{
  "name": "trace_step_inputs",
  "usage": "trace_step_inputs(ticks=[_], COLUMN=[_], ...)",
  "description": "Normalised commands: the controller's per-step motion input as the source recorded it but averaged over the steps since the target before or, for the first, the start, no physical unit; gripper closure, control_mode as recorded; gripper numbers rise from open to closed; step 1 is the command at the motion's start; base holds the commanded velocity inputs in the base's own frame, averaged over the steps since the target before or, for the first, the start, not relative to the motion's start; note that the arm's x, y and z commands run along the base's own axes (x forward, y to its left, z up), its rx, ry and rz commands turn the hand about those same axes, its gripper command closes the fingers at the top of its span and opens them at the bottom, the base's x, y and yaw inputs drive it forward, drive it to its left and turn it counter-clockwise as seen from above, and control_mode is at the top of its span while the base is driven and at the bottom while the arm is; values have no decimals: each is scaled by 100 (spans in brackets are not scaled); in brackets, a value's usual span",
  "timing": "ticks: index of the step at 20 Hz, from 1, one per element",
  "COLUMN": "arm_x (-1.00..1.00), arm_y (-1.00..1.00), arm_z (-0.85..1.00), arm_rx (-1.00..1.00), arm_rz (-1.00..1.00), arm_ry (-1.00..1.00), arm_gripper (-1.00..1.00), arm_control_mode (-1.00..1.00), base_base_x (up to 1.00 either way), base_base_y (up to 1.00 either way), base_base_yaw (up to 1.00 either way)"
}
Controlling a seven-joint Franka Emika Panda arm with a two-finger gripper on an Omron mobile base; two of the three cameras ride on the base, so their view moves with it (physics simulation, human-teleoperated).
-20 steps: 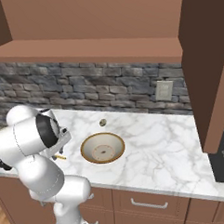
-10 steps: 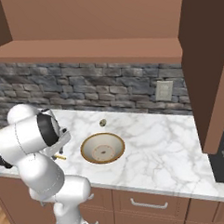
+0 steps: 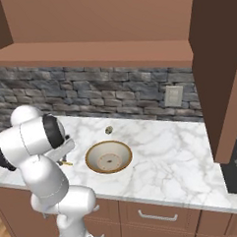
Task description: Pick both bowls and place them on the counter. Then place the mushroom in one bowl and place the cream cheese stick in the other bowl.
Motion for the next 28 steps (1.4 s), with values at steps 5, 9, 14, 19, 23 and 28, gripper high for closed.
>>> trace_step_inputs(ticks=[5,9,14,19,23,28], arm_x=[-13,-28,-30,-21,-12,-6], arm_y=[-1,-12,-18,-28,-40,-46], arm_z=[0,45,48,46,43,41], arm_rx=[0,1,2,2,0,1], arm_rz=[0,0,0,0,-2,-3], arm_ry=[-5,-1,-2,-7,-12,-12], arm_gripper=[100,100,100,100,100,100], arm_control_mode=[-100,-100,-100,-100,-100,-100], base_base_x=[0,0,0,0,0,0], base_base_y=[0,0,0,0,0,0], base_base_yaw=[0,0,0,0,0,0])
